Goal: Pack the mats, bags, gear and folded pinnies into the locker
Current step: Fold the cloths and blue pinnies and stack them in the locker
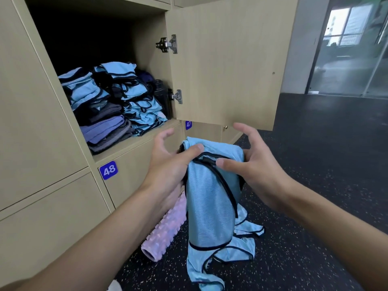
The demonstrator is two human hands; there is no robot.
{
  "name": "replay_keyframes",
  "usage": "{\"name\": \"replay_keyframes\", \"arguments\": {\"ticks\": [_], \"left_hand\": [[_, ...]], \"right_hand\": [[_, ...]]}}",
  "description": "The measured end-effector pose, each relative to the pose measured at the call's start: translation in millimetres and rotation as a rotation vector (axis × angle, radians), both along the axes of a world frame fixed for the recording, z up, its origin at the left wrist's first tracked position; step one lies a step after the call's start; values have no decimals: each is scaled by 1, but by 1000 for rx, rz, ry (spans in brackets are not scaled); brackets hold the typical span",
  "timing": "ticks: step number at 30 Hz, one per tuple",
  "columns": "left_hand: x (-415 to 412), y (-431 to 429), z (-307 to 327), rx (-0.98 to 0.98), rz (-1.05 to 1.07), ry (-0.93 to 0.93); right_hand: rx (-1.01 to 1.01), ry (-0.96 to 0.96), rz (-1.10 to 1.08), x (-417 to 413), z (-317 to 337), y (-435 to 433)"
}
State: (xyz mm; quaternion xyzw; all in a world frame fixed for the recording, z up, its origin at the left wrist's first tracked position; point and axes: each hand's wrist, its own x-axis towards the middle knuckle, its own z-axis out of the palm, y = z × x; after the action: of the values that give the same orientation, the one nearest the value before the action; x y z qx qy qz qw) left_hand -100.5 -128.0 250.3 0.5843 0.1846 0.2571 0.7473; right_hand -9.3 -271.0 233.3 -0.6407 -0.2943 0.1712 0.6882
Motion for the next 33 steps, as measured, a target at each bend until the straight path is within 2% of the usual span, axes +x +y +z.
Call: {"name": "replay_keyframes", "arguments": {"ticks": [3, 7, 9, 13, 18, 22, 28, 33], "left_hand": [[-1, 4, 1, 196, -87, 85], [-2, 14, -3, 615, -167, 205], [-3, 14, -4, 690, -221, 178], [-4, 12, -7, 610, -400, 40], [-3, 6, -5, 603, -299, -12], [-4, 4, 1, 542, -265, -55], [-6, 2, 10, 324, -194, -59], [-2, 5, 6, 155, -78, -28]], "right_hand": [[16, -22, -15, 1, 6, -3], [59, -20, 0, 4, 15, -7], [86, -11, 30, 5, 17, -9], [92, 8, 94, 4, 19, -13], [68, 14, 95, 4, 21, -17], [2, -85, 14, 5, 17, -16], [-36, -77, 200, 0, 13, -13], [-17, -170, 70, 3, 15, -8]]}}
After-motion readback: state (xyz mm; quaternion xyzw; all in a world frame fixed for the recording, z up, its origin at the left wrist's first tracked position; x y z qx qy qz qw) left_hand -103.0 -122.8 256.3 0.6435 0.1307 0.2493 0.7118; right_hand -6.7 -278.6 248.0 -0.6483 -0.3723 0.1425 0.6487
